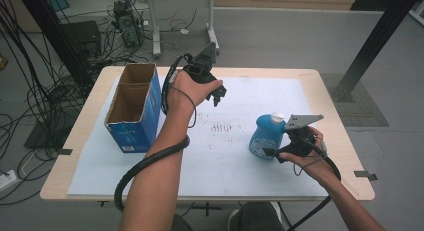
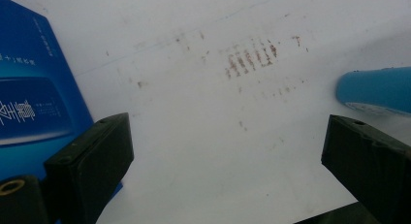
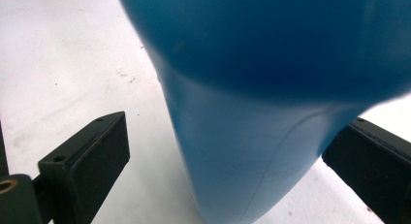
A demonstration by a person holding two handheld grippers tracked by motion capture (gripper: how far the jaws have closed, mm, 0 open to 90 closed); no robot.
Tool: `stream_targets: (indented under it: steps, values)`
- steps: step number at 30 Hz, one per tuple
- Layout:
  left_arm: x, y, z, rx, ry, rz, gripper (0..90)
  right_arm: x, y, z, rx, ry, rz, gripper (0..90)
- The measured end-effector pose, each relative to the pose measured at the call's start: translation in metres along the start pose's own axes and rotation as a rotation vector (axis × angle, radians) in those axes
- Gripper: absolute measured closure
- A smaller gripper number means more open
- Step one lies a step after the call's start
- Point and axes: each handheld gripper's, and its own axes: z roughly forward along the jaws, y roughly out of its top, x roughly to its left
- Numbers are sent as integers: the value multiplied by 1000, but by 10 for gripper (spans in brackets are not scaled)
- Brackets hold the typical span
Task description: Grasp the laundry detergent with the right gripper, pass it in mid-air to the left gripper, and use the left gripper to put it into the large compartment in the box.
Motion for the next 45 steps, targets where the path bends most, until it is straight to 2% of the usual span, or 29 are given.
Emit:
stream_targets:
  steps: [45]
  values:
    - [-1, 0, -2, -7, 0, 2, 50, 2, 1, -1, -9, -8, -24, 29]
